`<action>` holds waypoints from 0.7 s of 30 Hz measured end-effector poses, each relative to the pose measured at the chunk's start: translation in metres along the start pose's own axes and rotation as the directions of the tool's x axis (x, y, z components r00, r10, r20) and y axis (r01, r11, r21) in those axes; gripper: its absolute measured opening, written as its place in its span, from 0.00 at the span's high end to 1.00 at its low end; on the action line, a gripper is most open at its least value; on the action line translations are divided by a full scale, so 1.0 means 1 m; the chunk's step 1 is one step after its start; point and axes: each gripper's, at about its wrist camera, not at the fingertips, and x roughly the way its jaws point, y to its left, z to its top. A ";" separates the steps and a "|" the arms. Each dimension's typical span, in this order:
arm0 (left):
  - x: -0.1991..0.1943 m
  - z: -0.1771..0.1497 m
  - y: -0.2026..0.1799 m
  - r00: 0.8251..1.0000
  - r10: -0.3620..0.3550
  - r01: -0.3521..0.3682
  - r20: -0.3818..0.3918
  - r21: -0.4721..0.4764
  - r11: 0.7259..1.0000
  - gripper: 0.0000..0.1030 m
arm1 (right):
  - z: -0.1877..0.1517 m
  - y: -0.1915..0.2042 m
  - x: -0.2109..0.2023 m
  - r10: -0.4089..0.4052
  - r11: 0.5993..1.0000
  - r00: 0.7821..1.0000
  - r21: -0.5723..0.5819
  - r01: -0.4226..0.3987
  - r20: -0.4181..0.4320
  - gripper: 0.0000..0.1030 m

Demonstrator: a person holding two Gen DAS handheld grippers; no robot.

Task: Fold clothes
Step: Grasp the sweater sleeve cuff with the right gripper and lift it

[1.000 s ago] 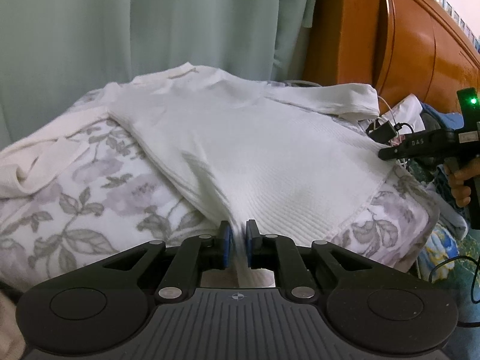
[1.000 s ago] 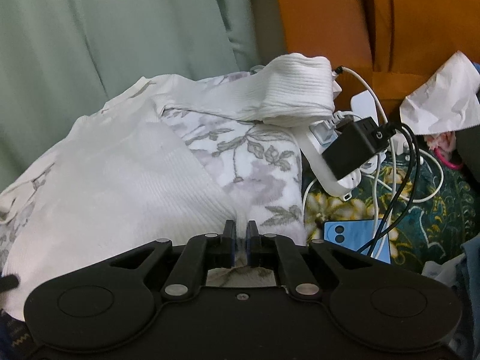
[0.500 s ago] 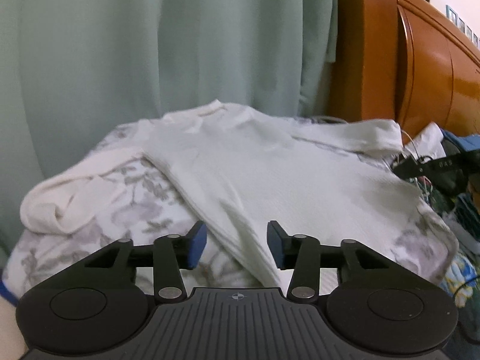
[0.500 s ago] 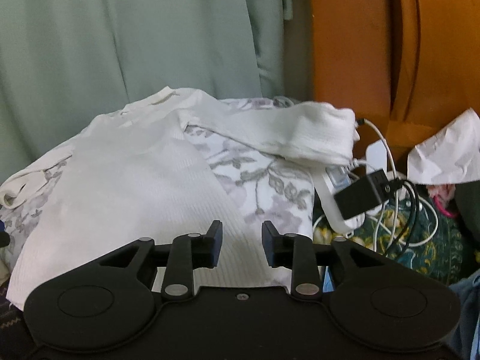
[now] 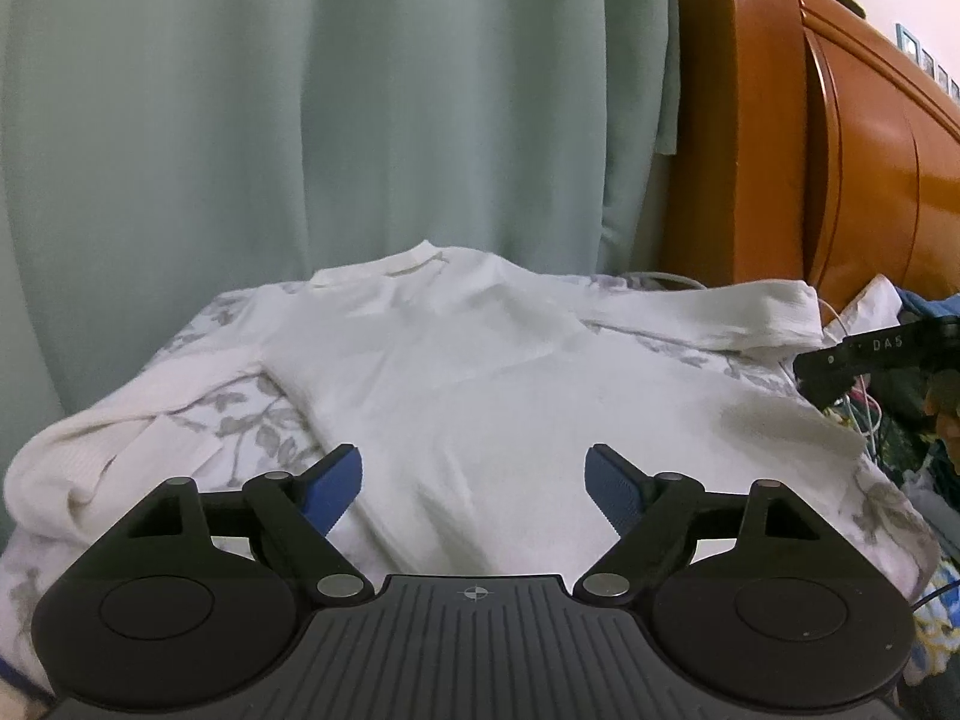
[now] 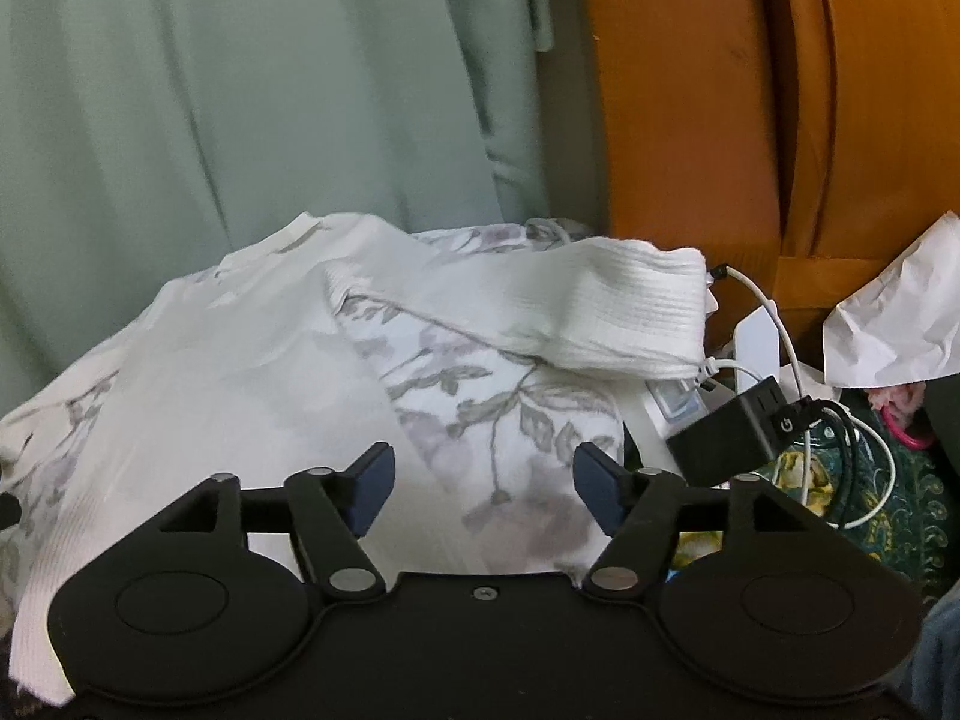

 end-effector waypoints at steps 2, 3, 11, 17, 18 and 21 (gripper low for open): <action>0.007 0.001 0.001 1.000 -0.005 0.005 -0.002 -0.011 1.000 0.22 | 0.004 -0.005 0.009 0.000 0.999 1.000 0.032 0.000 -0.002 0.35; 0.011 0.002 0.001 1.000 -0.009 0.009 -0.005 -0.013 1.000 0.22 | 0.005 -0.007 0.013 -0.002 0.999 1.000 0.049 0.002 -0.001 0.35; 0.034 0.006 0.007 1.000 -0.012 0.012 -0.016 -0.011 1.000 0.22 | 0.019 -0.036 0.054 -0.085 0.967 0.996 0.243 0.080 0.008 0.36; 0.050 0.004 0.014 0.999 -0.018 0.017 -0.039 -0.017 1.000 0.22 | 0.020 -0.059 0.066 -0.082 0.913 0.995 0.405 0.053 0.056 0.54; 0.053 0.003 0.015 0.999 -0.022 0.021 -0.045 -0.019 1.000 0.22 | 0.020 -0.059 0.066 -0.090 0.908 0.993 0.415 0.054 0.070 0.57; 0.058 -0.001 0.018 0.998 -0.029 0.028 -0.057 -0.025 0.999 0.22 | 0.022 -0.059 0.066 -0.116 0.898 0.987 0.436 0.058 0.109 0.70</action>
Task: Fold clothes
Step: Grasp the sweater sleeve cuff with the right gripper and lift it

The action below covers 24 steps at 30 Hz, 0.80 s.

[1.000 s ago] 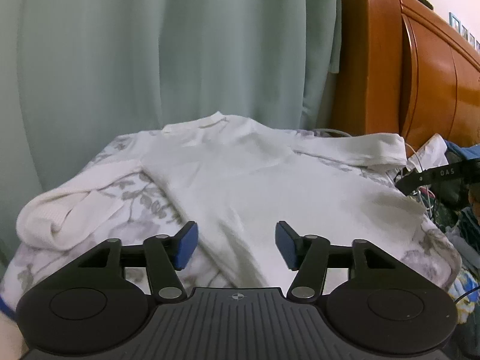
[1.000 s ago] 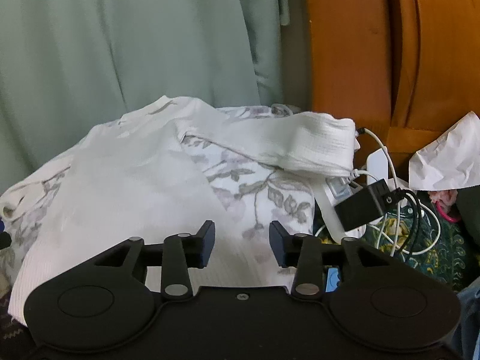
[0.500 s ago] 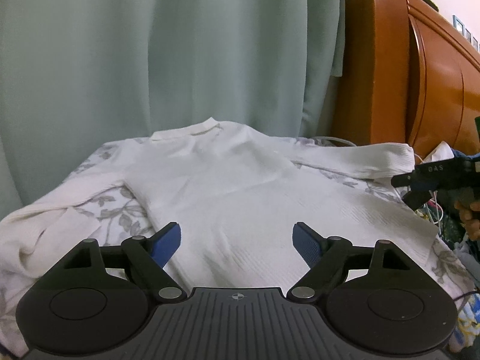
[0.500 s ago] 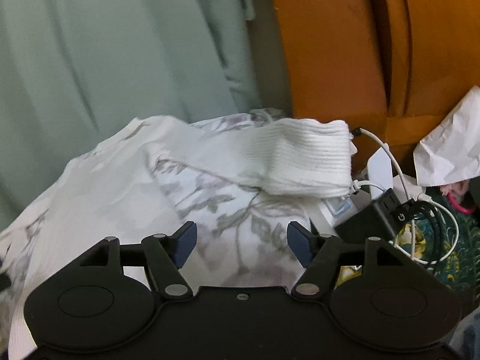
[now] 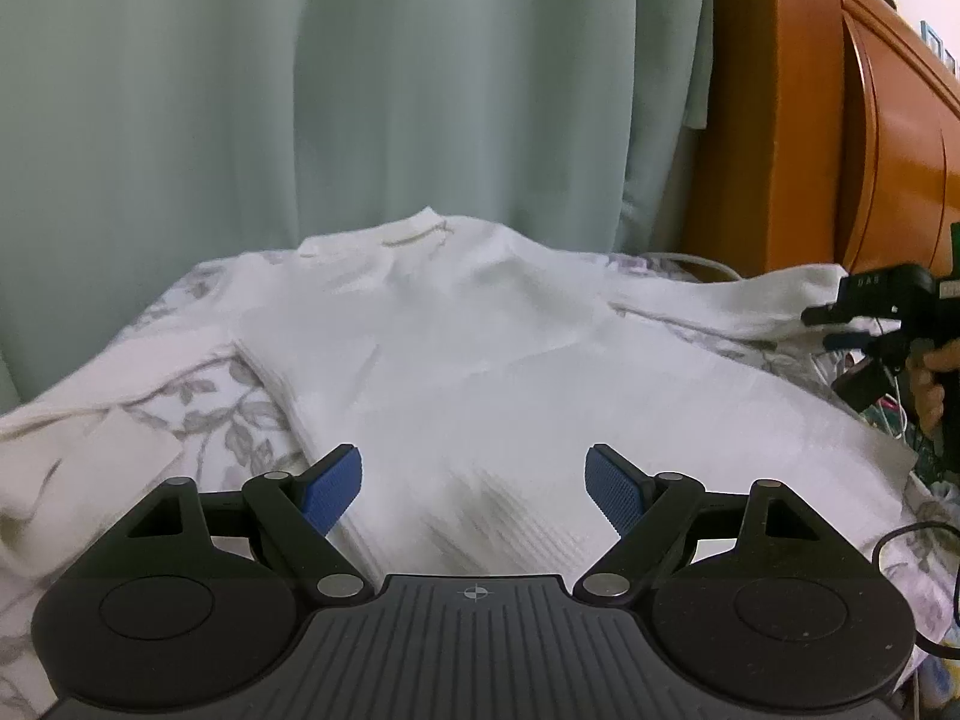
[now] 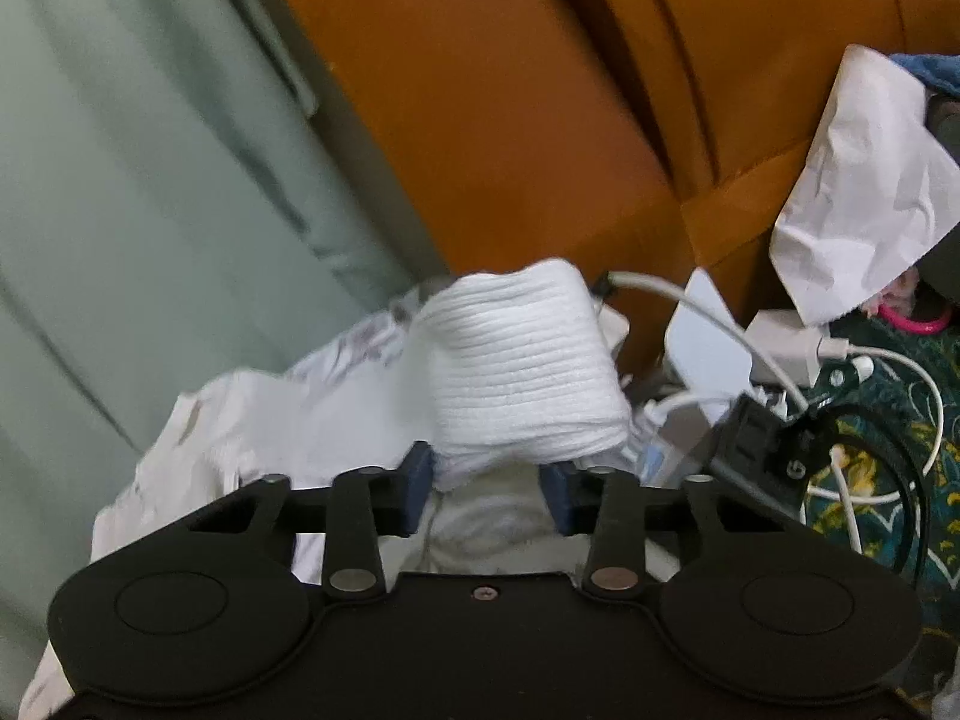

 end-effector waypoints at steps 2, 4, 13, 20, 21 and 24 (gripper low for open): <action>0.003 -0.002 0.003 1.000 -0.004 0.004 -0.007 -0.006 1.000 0.22 | 0.004 0.005 -0.001 -0.009 1.000 1.000 -0.006 0.009 0.028 0.90; 0.004 -0.003 0.006 1.000 -0.006 0.005 -0.010 -0.008 1.000 0.22 | 0.008 0.011 -0.002 -0.020 1.000 0.998 -0.018 0.021 0.063 0.91; 0.002 -0.002 0.023 1.000 0.019 -0.019 -0.002 -0.020 1.000 0.22 | 0.050 0.051 -0.024 -0.029 0.991 0.955 -0.116 0.065 0.294 0.94; 0.006 -0.004 0.031 0.999 0.033 -0.033 -0.015 -0.034 0.999 0.22 | 0.069 0.057 -0.019 -0.072 0.979 0.938 -0.156 0.132 0.339 0.94; 0.006 -0.004 0.032 0.999 0.032 -0.033 -0.016 -0.037 0.999 0.22 | 0.068 0.060 -0.017 -0.069 0.976 0.938 -0.171 0.134 0.339 0.94; 0.008 -0.004 0.031 1.000 0.024 -0.024 -0.015 -0.038 0.999 0.22 | 0.066 0.071 -0.014 -0.047 0.967 0.937 -0.220 0.130 0.347 0.94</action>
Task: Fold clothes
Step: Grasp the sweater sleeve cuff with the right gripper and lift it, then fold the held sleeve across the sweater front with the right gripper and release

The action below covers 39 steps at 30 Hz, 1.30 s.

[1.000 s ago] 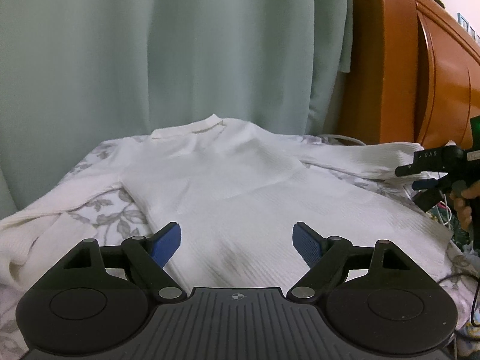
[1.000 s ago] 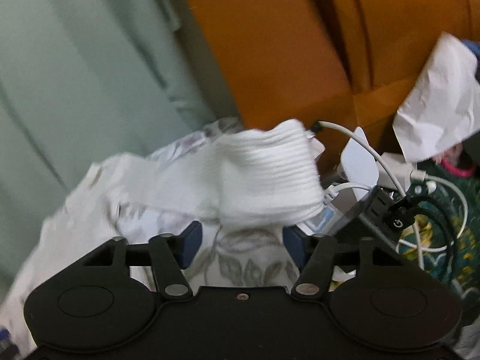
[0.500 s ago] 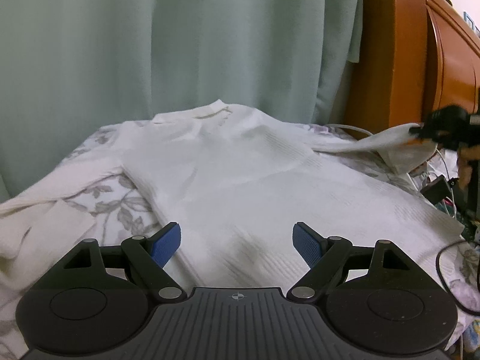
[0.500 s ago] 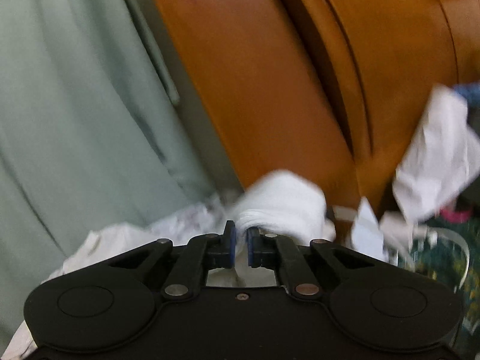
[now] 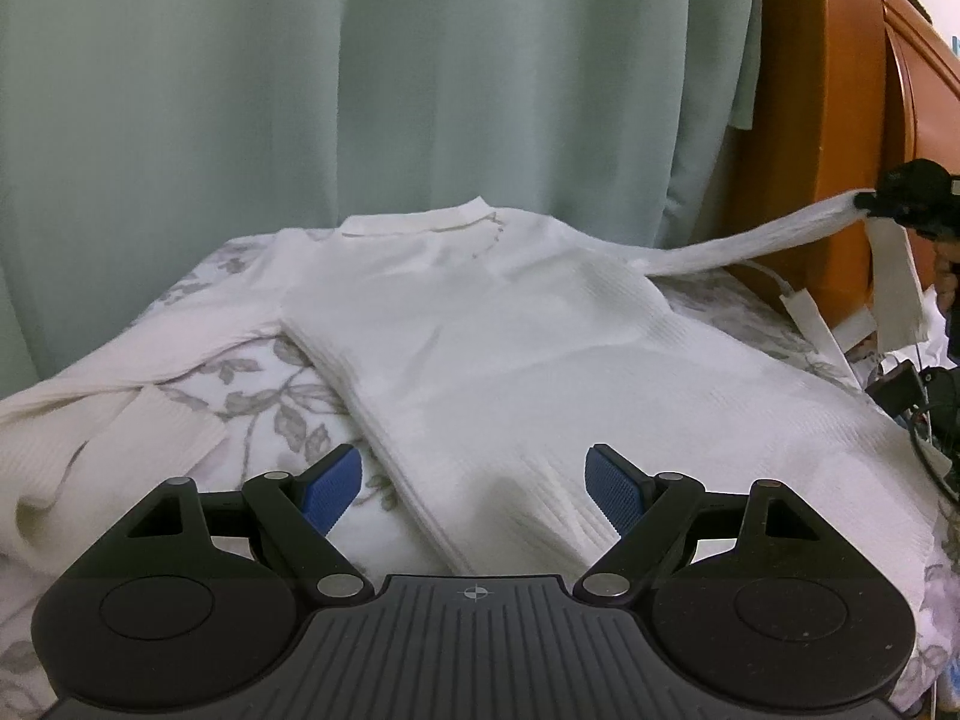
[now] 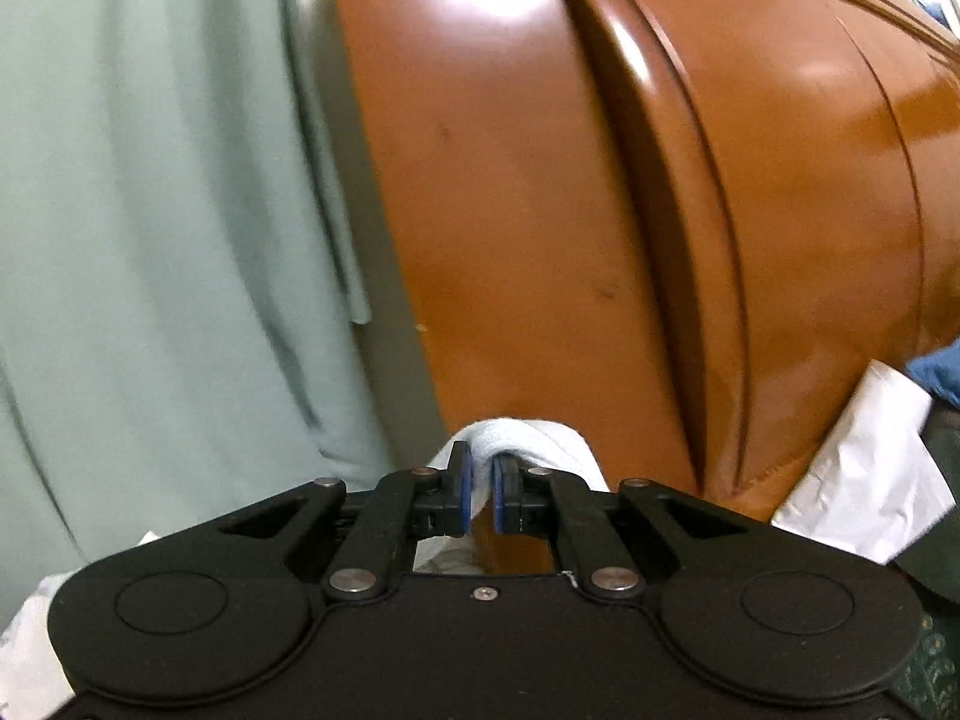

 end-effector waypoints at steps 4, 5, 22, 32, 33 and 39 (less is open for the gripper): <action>0.001 -0.002 0.001 1.000 -0.003 0.003 -0.003 0.004 1.000 0.21 | 0.004 0.037 -0.006 0.115 0.985 0.992 -0.136 -0.107 0.046 0.93; 0.001 -0.002 0.002 1.000 -0.001 0.001 -0.004 0.002 1.000 0.21 | 0.004 0.050 -0.009 0.157 0.971 0.986 -0.188 -0.145 0.053 0.93; -0.006 -0.007 0.018 1.000 0.029 -0.029 0.004 -0.042 0.999 0.21 | -0.139 0.170 -0.103 0.493 0.299 0.738 -0.708 -0.640 -0.460 0.93; -0.009 -0.007 0.012 1.000 0.015 -0.015 0.015 -0.026 1.000 0.21 | -0.150 0.156 -0.144 0.488 0.209 0.721 -0.737 -0.643 -0.492 0.93; -0.010 -0.007 0.011 1.000 0.017 -0.016 0.017 -0.027 1.000 0.21 | -0.145 0.154 -0.148 0.506 0.225 0.723 -0.737 -0.637 -0.470 0.93; -0.011 -0.001 0.006 0.999 0.021 -0.020 0.031 -0.021 1.000 0.21 | -0.140 0.142 -0.157 0.516 0.233 0.714 -0.725 -0.648 -0.473 0.93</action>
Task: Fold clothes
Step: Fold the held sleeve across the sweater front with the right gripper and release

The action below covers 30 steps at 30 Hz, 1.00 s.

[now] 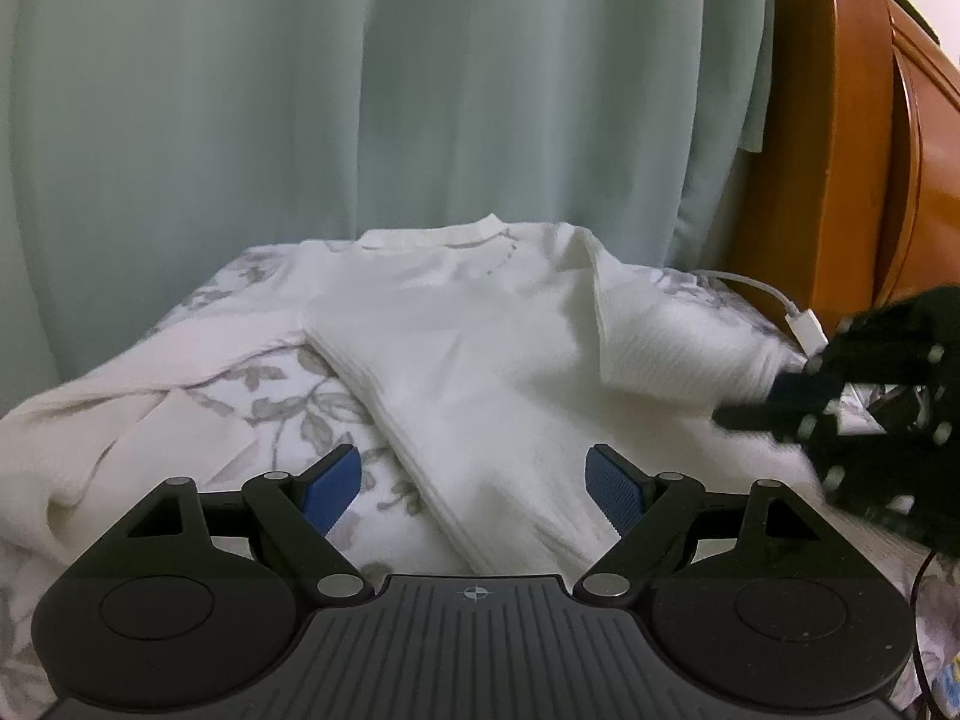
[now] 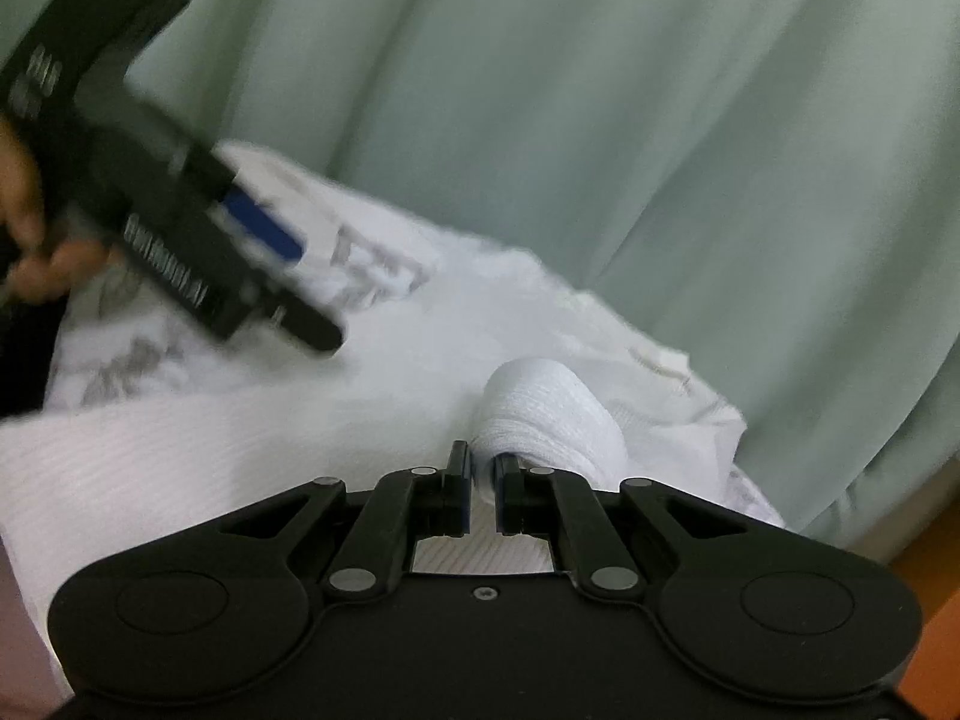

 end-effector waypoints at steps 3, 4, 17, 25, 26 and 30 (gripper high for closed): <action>0.001 0.003 -0.006 1.000 -0.012 0.012 0.008 0.014 1.000 0.21 | -0.008 0.008 0.013 0.019 0.999 0.998 -0.028 -0.020 -0.054 0.90; 0.001 0.004 -0.009 1.000 -0.016 0.016 0.008 0.021 1.000 0.21 | -0.010 0.008 0.012 0.025 0.999 0.998 -0.023 -0.026 -0.059 0.87; 0.011 0.008 -0.033 0.998 -0.051 0.050 0.019 0.077 0.996 0.21 | -0.037 -0.037 -0.019 0.103 0.940 0.990 0.334 -0.065 -0.095 0.69; 0.008 0.003 -0.031 0.999 -0.052 0.051 0.011 0.071 0.996 0.21 | -0.064 -0.086 -0.007 0.123 0.740 0.987 0.673 -0.022 -0.102 0.68; 0.007 0.003 -0.030 0.999 -0.050 0.049 0.012 0.070 0.996 0.21 | -0.068 -0.088 -0.004 0.132 0.713 0.987 0.700 -0.029 -0.093 0.68; 0.004 0.003 -0.024 0.999 -0.041 0.040 0.012 0.066 0.997 0.21 | -0.074 -0.098 0.014 0.205 0.593 0.978 0.800 -0.098 -0.033 0.68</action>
